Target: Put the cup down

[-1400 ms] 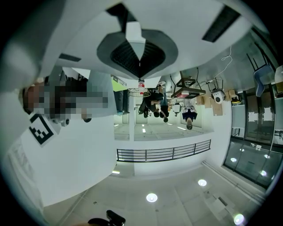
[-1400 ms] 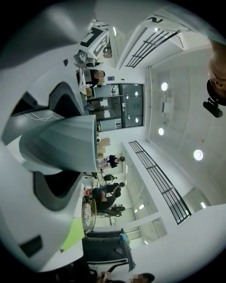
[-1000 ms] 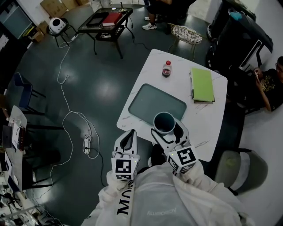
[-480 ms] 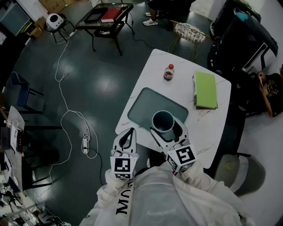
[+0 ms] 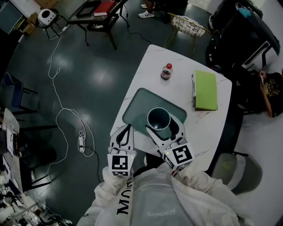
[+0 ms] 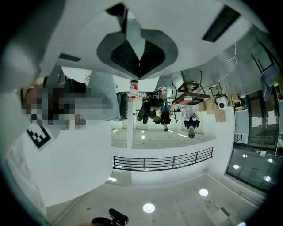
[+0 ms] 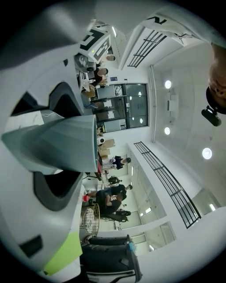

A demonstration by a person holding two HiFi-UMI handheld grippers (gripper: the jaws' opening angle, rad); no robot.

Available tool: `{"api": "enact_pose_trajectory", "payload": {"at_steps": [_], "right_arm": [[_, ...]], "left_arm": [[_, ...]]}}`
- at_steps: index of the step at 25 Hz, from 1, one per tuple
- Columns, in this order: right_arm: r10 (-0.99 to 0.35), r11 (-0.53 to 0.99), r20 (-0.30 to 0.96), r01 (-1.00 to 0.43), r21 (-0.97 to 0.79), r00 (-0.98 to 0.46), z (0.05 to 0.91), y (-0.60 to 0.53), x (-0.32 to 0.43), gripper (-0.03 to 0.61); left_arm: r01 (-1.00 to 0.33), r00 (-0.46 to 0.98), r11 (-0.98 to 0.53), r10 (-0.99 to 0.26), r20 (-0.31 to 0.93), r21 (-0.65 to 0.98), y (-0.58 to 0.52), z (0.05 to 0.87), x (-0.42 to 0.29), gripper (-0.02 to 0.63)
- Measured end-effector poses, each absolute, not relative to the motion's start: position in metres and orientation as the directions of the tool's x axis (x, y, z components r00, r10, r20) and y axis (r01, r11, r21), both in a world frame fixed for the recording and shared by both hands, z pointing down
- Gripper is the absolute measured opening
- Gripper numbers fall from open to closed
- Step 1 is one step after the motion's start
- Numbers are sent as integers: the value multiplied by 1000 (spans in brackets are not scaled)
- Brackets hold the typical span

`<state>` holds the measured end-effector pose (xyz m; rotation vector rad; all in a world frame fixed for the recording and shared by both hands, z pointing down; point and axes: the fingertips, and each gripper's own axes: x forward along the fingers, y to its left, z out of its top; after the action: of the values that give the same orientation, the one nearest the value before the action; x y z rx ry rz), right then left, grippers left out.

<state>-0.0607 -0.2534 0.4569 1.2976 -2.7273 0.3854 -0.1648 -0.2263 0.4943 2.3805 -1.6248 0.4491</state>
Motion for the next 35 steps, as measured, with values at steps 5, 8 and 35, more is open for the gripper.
{"api": "enact_pose_trajectory", "payload": {"at_steps": [5,8,35], "right_arm": [[-753,604,197,-778,-170,-628,462,-275,-59,377],[-752,606,196,-777,-169,-629,467,-285,-58,377],[-692,679,218,-723,-127,-688,546,-356,-87,377]], "left_arm": [[-934,336,-357,-860,385,18,-244,504,-163,12],[-937,330,-349,-865,377,20,-254,508,-162,12],[-938,318,-348,-855,410,1,-321,565,-165,12]]}}
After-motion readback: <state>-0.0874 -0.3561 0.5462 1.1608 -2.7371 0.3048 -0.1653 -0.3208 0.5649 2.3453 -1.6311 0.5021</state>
